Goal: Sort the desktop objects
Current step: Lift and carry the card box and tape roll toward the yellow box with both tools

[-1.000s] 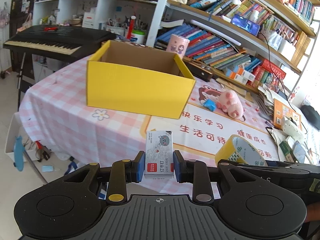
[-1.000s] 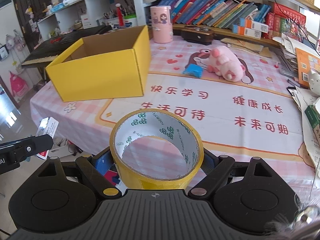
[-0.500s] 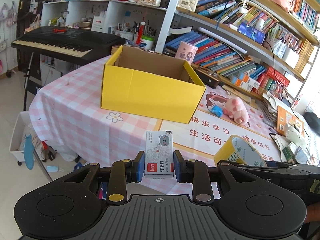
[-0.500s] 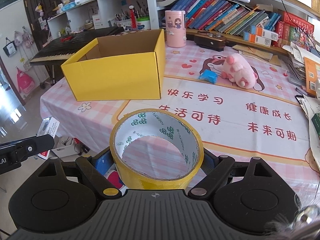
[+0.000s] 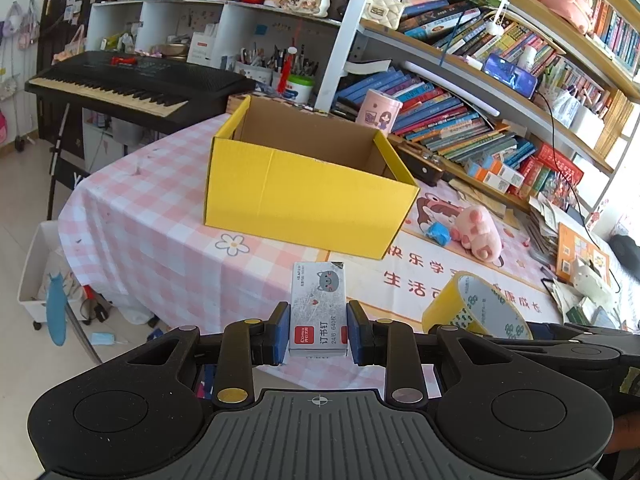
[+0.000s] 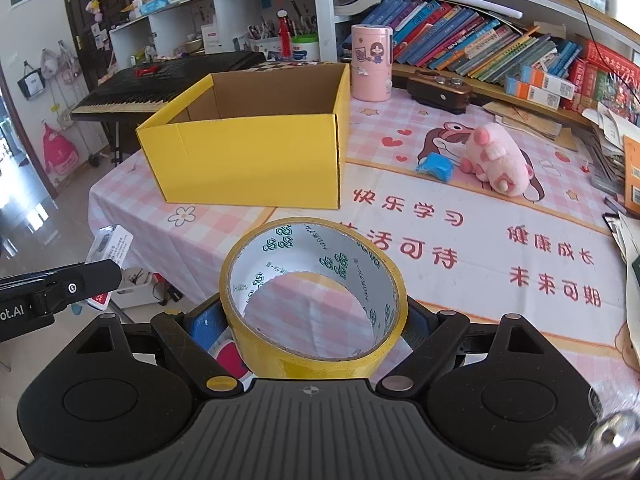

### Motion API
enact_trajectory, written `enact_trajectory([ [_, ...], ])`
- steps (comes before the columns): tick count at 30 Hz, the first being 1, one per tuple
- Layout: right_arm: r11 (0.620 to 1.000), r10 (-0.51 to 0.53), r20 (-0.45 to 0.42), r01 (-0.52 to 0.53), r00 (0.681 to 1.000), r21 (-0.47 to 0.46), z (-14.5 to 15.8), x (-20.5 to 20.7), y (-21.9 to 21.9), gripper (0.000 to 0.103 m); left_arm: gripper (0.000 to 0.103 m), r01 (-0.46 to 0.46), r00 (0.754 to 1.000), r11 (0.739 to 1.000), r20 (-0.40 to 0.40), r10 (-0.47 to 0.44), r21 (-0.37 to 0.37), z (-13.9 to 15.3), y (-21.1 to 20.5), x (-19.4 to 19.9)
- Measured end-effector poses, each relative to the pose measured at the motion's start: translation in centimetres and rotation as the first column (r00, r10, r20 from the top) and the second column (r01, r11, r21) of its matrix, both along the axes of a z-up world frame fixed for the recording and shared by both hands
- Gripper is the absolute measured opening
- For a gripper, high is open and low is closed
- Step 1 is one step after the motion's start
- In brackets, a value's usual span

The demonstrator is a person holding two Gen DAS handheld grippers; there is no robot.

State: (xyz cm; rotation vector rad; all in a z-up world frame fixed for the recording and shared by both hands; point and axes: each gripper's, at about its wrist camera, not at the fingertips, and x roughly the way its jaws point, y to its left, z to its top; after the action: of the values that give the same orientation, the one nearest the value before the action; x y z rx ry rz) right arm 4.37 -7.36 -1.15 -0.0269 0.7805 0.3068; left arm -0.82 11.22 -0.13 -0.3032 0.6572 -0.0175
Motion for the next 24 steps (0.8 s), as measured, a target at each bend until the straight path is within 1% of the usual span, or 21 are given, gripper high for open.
enact_trajectory([
  [4, 1.0, 0.017, 0.025, -0.018, 1.0, 0.009, 0.4, 1.6, 0.1, 0.086, 0.028, -0.021, 1.0, 1.0, 0.011, 0.02, 0.011, 0.3, 0.2, 1.1],
  [9, 0.998, 0.052, 0.085, -0.053, 0.995, 0.017, 1.7, 4.0, 0.6, 0.086, 0.028, -0.043, 0.999, 0.999, 0.032, 0.043, 0.026, 1.2, 0.5, 3.1],
  [15, 0.993, 0.111, 0.179, -0.115, 0.977, 0.011, 3.6, 7.5, 1.3, 0.086, 0.028, -0.073, 0.994, 0.996, 0.086, 0.069, 0.048, 2.7, 1.1, 6.2],
  [24, 0.984, 0.158, 0.241, -0.173, 0.958, 0.04, 5.3, 13.4, 2.4, 0.086, 0.028, -0.144, 0.981, 0.985, 0.145, 0.129, 0.095, 4.6, 2.4, 11.7],
])
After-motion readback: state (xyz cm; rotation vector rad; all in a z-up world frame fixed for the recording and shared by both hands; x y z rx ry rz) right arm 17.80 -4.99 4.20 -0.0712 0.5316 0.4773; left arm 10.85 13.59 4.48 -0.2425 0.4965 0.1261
